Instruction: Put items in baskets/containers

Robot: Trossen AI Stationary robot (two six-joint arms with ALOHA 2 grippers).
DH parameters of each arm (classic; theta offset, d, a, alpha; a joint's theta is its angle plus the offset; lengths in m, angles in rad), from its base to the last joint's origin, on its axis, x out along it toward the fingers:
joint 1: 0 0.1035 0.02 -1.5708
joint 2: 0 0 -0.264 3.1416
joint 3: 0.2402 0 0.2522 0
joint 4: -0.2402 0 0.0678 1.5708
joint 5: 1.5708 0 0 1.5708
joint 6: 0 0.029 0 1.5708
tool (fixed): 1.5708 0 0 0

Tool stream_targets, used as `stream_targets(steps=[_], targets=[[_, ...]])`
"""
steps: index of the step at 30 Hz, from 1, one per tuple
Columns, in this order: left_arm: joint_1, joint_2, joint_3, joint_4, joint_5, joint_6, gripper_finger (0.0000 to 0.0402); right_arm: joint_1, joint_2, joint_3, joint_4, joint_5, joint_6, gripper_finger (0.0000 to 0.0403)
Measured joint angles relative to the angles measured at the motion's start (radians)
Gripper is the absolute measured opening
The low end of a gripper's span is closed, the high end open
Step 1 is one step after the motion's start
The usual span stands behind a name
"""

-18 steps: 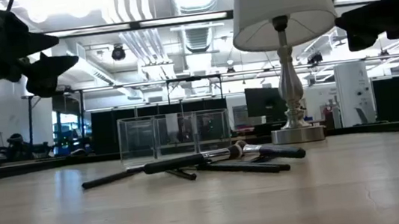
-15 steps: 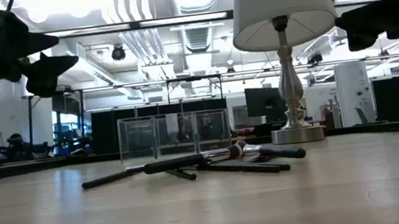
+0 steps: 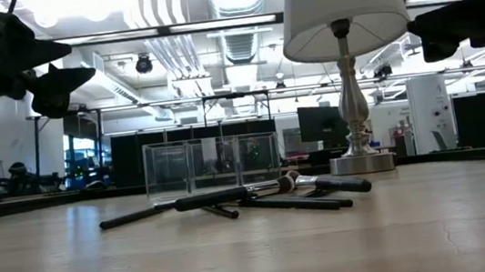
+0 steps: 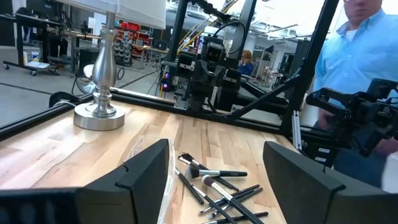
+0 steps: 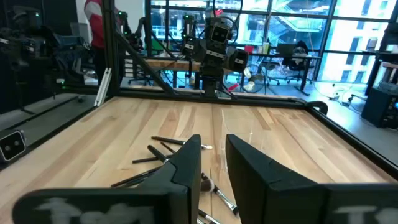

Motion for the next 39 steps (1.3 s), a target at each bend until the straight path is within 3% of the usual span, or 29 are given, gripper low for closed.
stream_targets(steps=[17,19,23,26,32,39], targets=[[0.0,0.0,0.0,0.0,0.0,0.0,0.0255,0.0,0.0,0.0,0.004,-0.002,0.013,0.0068],[0.0,0.0,0.0,0.0,0.0,0.0,0.0255,0.003,0.0,0.0,0.001,-0.011,0.189,0.0068],[0.0,0.0,0.0,0.0,0.0,0.0,0.0255,0.006,0.004,0.0,0.0,0.004,0.802,0.0068],[0.0,0.0,0.0,0.0,0.0,0.0,0.0255,0.005,0.013,0.0,-0.001,0.031,1.011,0.0068],[0.0,0.0,0.0,0.0,0.0,0.0,0.0255,0.005,0.019,0.0,0.081,0.124,1.101,0.0068],[0.0,-0.001,0.0,0.0,0.0,0.0,0.0255,0.003,0.057,0.002,0.259,0.148,1.154,0.0068]])
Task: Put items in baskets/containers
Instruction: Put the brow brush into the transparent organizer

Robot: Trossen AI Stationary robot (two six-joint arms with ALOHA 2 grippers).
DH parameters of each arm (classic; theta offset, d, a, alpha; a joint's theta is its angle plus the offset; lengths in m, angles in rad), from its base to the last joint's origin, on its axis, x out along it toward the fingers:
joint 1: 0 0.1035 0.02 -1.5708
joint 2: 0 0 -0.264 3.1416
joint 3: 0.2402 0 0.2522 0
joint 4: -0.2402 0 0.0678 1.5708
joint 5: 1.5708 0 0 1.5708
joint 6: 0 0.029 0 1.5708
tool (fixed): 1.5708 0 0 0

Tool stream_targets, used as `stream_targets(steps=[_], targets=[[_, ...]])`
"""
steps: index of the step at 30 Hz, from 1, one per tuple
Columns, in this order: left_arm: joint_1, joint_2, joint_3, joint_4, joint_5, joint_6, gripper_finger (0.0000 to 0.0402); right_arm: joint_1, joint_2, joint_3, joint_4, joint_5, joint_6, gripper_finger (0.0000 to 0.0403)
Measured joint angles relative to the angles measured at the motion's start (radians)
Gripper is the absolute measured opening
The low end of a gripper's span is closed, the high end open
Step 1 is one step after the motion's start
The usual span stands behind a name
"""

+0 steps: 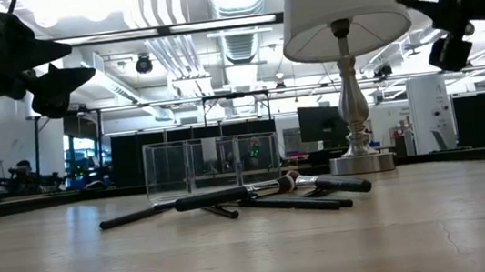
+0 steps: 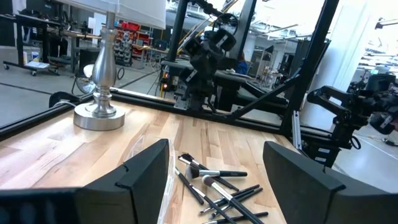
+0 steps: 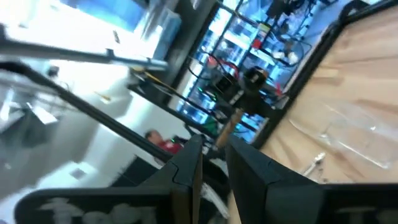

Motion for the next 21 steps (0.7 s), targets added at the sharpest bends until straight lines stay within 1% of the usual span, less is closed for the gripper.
stream_targets(steps=[3,5,8,9,10,13,15,16,18,19,21], targets=[[0.0,0.0,0.0,0.0,0.0,0.0,0.0255,0.004,0.084,-0.001,-0.033,0.01,0.107,0.007],[0.0,0.0,0.0,0.0,0.0,0.003,0.0255,0.007,0.175,0.007,-0.039,0.053,0.154,0.0075],[0.0,0.0,0.0,0.003,0.0,-0.008,0.0255,0.008,0.335,0.076,-0.109,0.094,0.185,0.0081],[0.0,0.0,0.0,0.016,0.0,-0.054,0.0255,0.008,0.395,0.112,-0.16,0.107,0.194,0.0083],[0.0,0.0,0.0,0.042,0.002,-0.15,0.0255,0.008,0.454,0.153,-0.225,0.121,0.211,0.0084],[-0.001,0.0,0.0,0.139,0.008,-0.564,0.0255,0.008,0.635,0.291,-0.419,0.157,0.27,0.009],[-0.001,0.001,0.0,0.202,0.002,-0.779,0.0255,0.008,0.756,0.393,-0.513,0.163,0.284,0.0094],[-0.001,0.001,0.0,0.236,-0.005,-0.858,0.0255,0.008,0.811,0.438,-0.561,0.161,0.284,0.0096],[-0.001,-0.001,0.0,0.284,-0.011,-0.966,0.0255,0.008,0.93,0.524,-0.664,0.124,0.278,0.01],[-0.001,0.0,0.0,0.289,-0.017,-0.97,0.0255,0.008,0.987,0.564,-0.7,0.092,0.273,0.0102],[-0.002,0.001,0.0,0.288,-0.068,-0.923,0.0255,0.015,1.087,0.634,-0.746,0.014,0.261,0.0106]])
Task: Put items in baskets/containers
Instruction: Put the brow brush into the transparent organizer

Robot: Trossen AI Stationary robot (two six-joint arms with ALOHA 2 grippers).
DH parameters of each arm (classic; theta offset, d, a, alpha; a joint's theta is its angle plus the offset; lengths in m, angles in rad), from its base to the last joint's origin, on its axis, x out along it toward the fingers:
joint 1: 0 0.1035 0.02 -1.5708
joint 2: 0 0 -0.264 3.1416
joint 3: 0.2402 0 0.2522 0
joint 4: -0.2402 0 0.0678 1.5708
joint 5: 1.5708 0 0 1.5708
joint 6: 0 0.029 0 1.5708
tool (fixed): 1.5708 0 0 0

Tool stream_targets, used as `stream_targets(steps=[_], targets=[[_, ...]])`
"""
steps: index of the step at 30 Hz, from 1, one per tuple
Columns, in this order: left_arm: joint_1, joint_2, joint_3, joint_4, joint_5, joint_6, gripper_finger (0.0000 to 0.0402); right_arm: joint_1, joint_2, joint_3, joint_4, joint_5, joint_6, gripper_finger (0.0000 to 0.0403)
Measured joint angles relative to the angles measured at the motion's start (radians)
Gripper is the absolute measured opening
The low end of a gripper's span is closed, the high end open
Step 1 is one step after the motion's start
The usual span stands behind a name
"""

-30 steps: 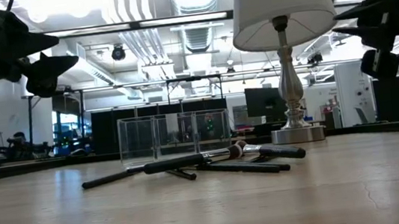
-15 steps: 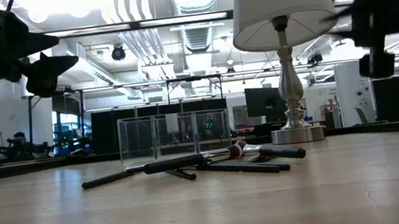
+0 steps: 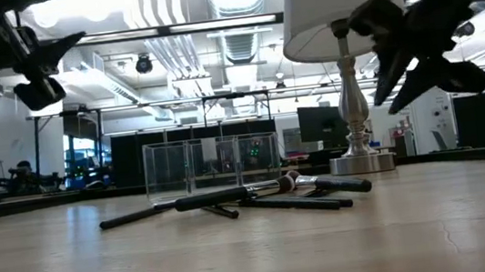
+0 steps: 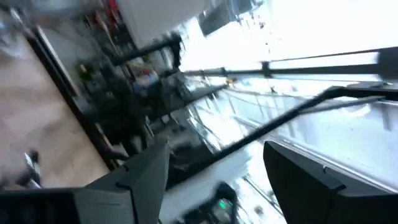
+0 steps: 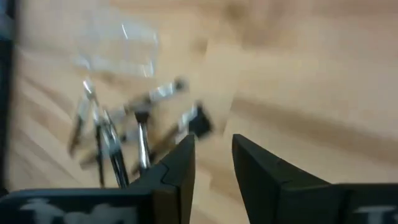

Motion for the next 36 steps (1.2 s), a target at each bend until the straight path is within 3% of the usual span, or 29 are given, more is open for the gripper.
stream_targets(steps=[4,11,16,19,26,30,36], targets=[[0.0,0.0,0.0,0.0,-0.121,-0.038,0.0255,0.049,0.164,0.126,-0.053,-0.064,-0.041,0.0113],[-0.001,0.04,0.001,-0.065,-0.053,-0.084,0.0255,0.112,0.281,0.239,-0.125,-0.095,-0.081,0.0116],[-0.006,0.155,0.088,-0.453,0.061,-0.004,0.0255,0.116,0.292,0.273,-0.121,-0.139,-0.223,0.0116],[-0.024,0.239,0.15,-0.568,0.076,0.117,0.0255,0.118,0.319,0.308,-0.125,-0.16,-0.339,0.0116],[-0.053,0.425,0.253,-0.578,0.042,0.315,0.0255,0.118,0.467,0.382,-0.167,-0.233,-0.543,0.0115],[-0.059,0.503,0.274,-0.595,0.053,0.308,0.0255,0.109,0.512,0.44,-0.238,-0.188,-0.655,0.0107],[-0.061,0.566,0.256,-0.629,0.047,0.255,0.0255,-0.002,0.476,0.368,-0.224,-0.198,-0.622,0.0089]])
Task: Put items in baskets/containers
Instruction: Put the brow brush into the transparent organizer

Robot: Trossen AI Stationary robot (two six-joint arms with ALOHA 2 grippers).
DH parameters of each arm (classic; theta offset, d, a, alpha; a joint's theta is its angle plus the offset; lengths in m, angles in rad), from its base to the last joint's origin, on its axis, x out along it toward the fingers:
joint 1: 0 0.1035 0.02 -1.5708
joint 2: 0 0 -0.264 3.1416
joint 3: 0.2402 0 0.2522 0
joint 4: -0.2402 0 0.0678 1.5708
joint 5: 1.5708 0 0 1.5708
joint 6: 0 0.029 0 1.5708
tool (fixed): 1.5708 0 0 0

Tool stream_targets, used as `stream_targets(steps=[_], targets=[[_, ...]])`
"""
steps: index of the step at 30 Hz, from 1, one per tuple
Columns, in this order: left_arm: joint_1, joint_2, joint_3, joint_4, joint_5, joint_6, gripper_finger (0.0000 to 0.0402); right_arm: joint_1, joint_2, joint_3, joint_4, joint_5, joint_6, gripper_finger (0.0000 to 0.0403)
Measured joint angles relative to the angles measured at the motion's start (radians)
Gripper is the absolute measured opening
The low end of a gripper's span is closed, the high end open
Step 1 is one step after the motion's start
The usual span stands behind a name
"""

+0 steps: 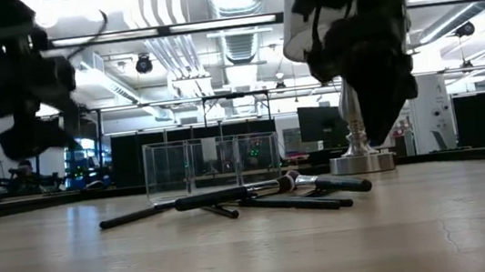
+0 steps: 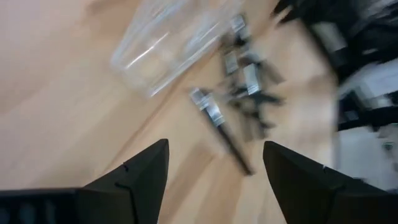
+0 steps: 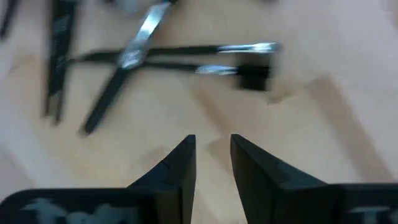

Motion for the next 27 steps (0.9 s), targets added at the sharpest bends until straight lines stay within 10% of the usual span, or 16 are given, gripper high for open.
stream_targets(steps=[5,18,27], targets=[[0.0,0.032,-0.004,0.01,-0.026,-0.01,0.0255,-0.046,-0.018,-0.036,0.118,-0.074,-0.094,0.0082],[0.0,0.058,-0.005,0.008,-0.032,-0.009,0.0255,-0.021,0.123,0.067,0.097,-0.009,-0.929,0.0102],[0.001,0.083,-0.005,0.008,-0.032,-0.032,0.0255,-0.021,0.239,0.149,0.021,0.01,-1.073,0.0083]])
